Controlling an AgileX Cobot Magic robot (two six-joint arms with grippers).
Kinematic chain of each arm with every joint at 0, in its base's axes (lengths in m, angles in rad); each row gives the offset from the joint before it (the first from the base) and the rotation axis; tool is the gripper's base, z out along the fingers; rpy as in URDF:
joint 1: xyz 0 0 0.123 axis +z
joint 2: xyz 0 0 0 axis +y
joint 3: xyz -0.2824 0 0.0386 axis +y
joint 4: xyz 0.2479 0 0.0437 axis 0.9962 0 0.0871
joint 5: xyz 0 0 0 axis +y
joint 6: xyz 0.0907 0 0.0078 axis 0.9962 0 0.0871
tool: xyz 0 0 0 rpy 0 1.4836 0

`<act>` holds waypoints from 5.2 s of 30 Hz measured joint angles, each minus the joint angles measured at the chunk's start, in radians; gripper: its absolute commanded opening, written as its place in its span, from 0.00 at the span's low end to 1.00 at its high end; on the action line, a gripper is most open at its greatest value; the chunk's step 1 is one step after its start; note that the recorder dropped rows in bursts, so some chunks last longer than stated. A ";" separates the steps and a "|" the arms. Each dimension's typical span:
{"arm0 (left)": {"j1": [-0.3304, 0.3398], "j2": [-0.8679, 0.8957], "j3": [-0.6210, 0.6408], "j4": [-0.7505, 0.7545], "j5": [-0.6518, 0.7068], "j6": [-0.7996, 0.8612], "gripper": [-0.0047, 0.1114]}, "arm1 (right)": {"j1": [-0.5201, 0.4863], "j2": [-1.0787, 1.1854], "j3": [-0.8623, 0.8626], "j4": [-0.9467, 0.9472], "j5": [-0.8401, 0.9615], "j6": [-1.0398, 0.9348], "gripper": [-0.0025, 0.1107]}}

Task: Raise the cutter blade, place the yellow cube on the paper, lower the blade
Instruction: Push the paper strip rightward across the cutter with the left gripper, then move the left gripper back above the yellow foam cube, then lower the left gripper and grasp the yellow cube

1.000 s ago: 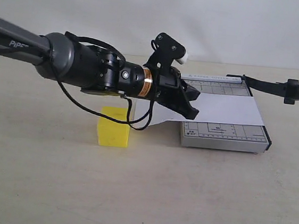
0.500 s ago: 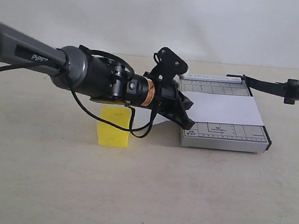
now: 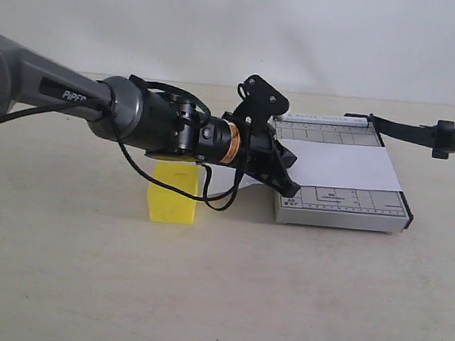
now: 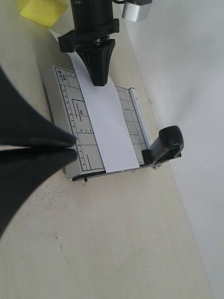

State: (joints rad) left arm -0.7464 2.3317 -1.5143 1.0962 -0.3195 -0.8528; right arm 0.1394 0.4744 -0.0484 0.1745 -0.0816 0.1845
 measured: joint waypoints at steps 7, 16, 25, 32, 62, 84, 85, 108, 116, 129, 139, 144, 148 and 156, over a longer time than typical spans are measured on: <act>-0.010 0.002 -0.003 -0.005 0.000 0.000 0.08 | 0.000 0.000 0.000 0.000 0.000 0.000 0.02; -0.041 0.056 -0.076 -0.012 -0.004 0.000 0.08 | 0.000 0.000 0.000 0.000 0.000 0.000 0.02; -0.062 0.110 -0.156 -0.016 -0.015 0.000 0.08 | 0.000 0.000 0.000 0.000 0.000 0.000 0.02; -0.062 0.123 -0.180 -0.019 -0.006 -0.027 0.08 | 0.000 0.000 0.000 0.000 -0.001 0.000 0.02; -0.062 -0.535 0.340 0.093 0.596 -0.480 0.57 | 0.000 0.000 0.000 0.016 -0.007 0.000 0.02; -0.062 -0.671 0.619 -0.203 0.791 -0.491 0.57 | 0.000 0.000 0.000 0.016 -0.015 0.000 0.02; -0.062 -0.673 0.619 -0.210 0.781 -0.491 0.57 | 0.000 0.000 0.000 0.016 -0.015 0.000 0.02; -0.062 -0.673 0.558 -0.222 0.664 -0.538 0.81 | 0.000 0.000 0.000 0.016 -0.020 0.000 0.02; -0.062 -0.636 0.550 -0.222 0.645 -0.534 0.87 | 0.000 0.000 0.000 0.016 -0.020 0.000 0.02; -0.062 -0.520 0.449 -0.222 0.644 -0.500 0.87 | 0.000 0.000 0.000 0.016 -0.020 0.000 0.02; -0.062 -0.474 0.439 -0.260 0.703 -0.420 0.87 | 0.000 0.000 0.000 0.016 -0.006 0.003 0.02; -0.062 -0.455 0.439 -0.272 0.703 -0.402 0.87 | 0.000 0.000 0.000 0.016 -0.003 0.003 0.02; -0.062 -0.450 0.439 -0.272 0.702 -0.400 0.87 | 0.000 0.000 0.000 0.016 -0.003 0.003 0.02; -0.062 -0.430 0.428 -0.272 0.695 -0.400 0.87 | 0.000 0.000 0.000 0.016 -0.003 0.003 0.02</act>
State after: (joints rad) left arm -0.8082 1.9014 -1.0861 0.8243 0.3751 -1.2524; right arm 0.1394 0.4744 -0.0484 0.1908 -0.0850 0.1871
